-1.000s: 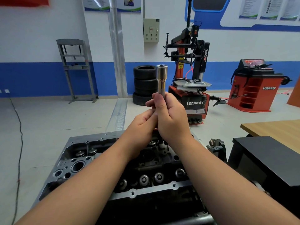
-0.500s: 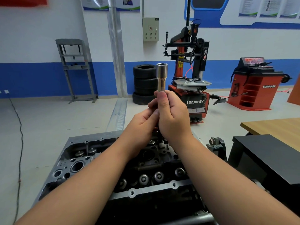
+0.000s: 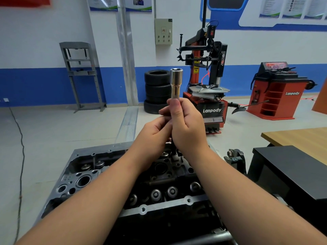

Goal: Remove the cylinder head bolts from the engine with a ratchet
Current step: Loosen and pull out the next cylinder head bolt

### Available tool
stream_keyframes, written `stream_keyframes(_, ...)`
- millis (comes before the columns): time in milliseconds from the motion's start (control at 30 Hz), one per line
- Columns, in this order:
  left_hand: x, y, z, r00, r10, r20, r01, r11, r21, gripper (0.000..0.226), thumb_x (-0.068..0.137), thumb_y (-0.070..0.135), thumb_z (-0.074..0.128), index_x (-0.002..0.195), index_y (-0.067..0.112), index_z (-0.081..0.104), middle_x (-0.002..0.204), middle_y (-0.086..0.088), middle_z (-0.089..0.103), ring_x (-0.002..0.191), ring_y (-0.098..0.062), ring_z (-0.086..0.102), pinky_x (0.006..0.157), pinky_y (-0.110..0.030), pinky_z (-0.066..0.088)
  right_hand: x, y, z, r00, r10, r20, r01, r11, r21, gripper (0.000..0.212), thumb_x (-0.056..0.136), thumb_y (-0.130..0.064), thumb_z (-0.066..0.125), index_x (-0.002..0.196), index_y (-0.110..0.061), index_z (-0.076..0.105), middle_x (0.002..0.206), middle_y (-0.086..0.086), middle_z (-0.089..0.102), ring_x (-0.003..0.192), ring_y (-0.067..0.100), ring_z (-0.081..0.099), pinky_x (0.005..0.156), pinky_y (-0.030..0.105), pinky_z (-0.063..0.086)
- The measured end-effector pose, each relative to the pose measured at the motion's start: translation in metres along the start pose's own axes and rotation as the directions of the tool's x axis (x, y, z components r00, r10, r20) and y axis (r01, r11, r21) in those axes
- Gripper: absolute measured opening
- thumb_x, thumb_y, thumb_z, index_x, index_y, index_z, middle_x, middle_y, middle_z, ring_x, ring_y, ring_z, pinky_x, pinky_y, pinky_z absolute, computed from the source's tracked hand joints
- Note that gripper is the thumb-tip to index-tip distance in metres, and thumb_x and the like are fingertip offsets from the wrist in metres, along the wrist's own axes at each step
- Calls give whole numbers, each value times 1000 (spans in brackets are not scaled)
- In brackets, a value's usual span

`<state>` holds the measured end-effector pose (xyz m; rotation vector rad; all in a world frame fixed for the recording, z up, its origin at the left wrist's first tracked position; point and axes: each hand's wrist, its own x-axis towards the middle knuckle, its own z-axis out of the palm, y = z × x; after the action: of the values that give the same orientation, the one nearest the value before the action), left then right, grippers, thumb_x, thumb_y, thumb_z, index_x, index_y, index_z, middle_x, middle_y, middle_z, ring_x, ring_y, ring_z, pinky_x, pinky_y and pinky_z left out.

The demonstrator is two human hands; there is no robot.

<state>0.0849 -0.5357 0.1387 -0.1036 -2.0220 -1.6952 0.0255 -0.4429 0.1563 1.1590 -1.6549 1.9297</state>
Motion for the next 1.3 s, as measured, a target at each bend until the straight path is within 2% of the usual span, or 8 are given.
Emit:
stream_keyframes(133,1,2,-1,999,25,-41,-24,999,24,17,101,27,67,117,28,70,107,4,79,99,-15,75,84,-38,64,-1,0,-2,998,-63,-14,62,996,-68,18,94,-41,63,100,-24,57,82,-10,67,79,4,66,68,18,51)
stream_keyframes(267,0,-1,-4,998,10,-69,-11,1000,-9,13,99,36,67,109,30,73,104,-5,78,100,-29,74,90,-54,61,-1,4,-1,994,-104,16,105,987,-121,22,100,-31,57,99,-11,65,84,-6,69,81,7,66,69,18,51)
stream_keyframes(433,-1,1,-1,999,-35,1,35,996,-86,30,110,34,49,115,13,70,98,-9,78,89,-20,74,75,-31,60,-1,3,0,1000,-14,24,16,997,-82,33,103,-37,43,104,-13,65,90,-8,72,87,7,69,74,22,54)
stream_keyframes(633,2,1,-2,998,38,-48,-38,999,-1,15,100,25,68,114,29,72,106,3,79,100,-15,75,83,-37,64,-2,0,-2,997,-79,-3,78,989,-124,18,95,-34,64,98,-16,59,83,-10,65,79,4,64,68,15,48)
stream_keyframes(767,-1,1,-2,999,2,-52,-5,999,-47,15,103,36,63,107,30,75,104,-4,79,96,-22,75,83,-41,62,-2,2,-1,995,-93,23,95,988,-126,23,100,-30,57,99,-9,66,85,1,70,80,12,67,69,28,54)
stream_keyframes(900,-3,3,0,998,-46,38,50,993,-109,30,108,35,50,118,16,71,100,-7,79,89,-19,75,73,-28,60,-1,3,-1,999,-46,-10,44,992,-117,32,102,-35,48,100,-9,67,85,-10,70,81,5,65,67,15,48)
stream_keyframes(1200,2,-4,-5,997,26,-77,-26,1000,2,6,97,22,71,98,23,77,95,0,80,88,-15,76,75,-32,62,-1,1,-2,997,-69,-16,67,992,-105,17,98,-32,61,90,-17,61,74,-9,62,70,5,60,61,17,45)
stream_keyframes(1300,2,-2,-4,999,1,-49,-3,999,-37,18,99,39,64,96,31,79,93,-2,79,87,-16,73,76,-35,60,-1,3,-2,999,-33,22,35,997,-71,28,100,-35,54,97,-11,68,81,-6,69,76,7,65,63,19,49)
